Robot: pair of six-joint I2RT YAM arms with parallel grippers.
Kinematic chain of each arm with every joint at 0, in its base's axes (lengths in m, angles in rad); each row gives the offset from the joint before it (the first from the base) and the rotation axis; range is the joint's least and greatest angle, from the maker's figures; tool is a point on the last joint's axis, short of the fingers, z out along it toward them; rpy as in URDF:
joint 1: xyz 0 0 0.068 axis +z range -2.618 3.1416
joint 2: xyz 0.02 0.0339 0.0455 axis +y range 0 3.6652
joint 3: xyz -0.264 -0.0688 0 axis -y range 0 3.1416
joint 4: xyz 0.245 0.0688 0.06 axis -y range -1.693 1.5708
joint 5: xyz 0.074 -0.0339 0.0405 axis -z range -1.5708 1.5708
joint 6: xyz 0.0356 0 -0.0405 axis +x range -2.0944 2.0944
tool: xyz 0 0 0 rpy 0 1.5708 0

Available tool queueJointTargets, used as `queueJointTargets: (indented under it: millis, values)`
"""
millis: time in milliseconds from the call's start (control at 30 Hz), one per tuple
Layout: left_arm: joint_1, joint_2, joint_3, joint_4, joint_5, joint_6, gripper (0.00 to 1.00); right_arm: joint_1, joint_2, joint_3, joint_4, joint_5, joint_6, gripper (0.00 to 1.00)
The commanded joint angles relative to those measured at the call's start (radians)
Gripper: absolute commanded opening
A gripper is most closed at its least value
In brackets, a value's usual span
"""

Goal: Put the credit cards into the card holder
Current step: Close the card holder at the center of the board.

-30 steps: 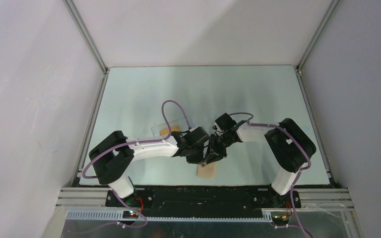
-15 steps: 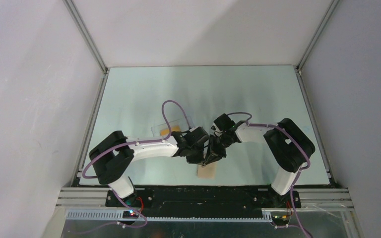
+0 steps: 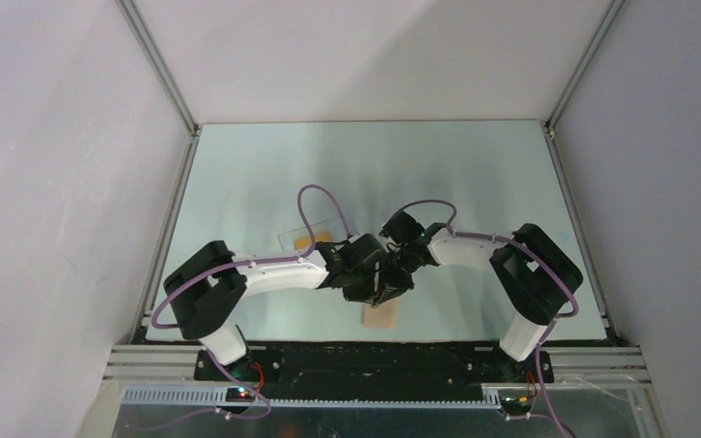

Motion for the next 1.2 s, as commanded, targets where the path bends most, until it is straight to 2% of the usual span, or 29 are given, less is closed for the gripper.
queueJointTargets:
  millis: [0, 100, 333, 600, 1000, 1167]
  values:
    - [-0.019, 0.006, 0.036, 0.054, 0.042, -0.044, 0.0, 0.074, 0.058, -0.028, -0.02, 0.174, -0.062, 0.09]
    - [-0.019, 0.001, 0.038, 0.055, 0.039, -0.058, 0.0, 0.087, 0.067, -0.028, -0.032, 0.213, -0.07, 0.0]
    - [-0.009, -0.043, 0.026, 0.059, 0.021, -0.079, 0.01, 0.103, 0.128, -0.029, -0.053, 0.267, -0.085, 0.0]
    - [-0.012, -0.123, -0.013, 0.057, 0.017, -0.088, 0.0, 0.104, 0.112, -0.028, -0.048, 0.257, -0.076, 0.0]
    - [-0.026, -0.115, -0.087, 0.025, -0.027, -0.124, 0.0, 0.102, 0.124, -0.028, -0.038, 0.234, -0.069, 0.0]
    - [-0.036, -0.084, -0.067, 0.026, -0.029, -0.105, 0.0, 0.101, 0.132, -0.028, -0.031, 0.223, -0.066, 0.0]
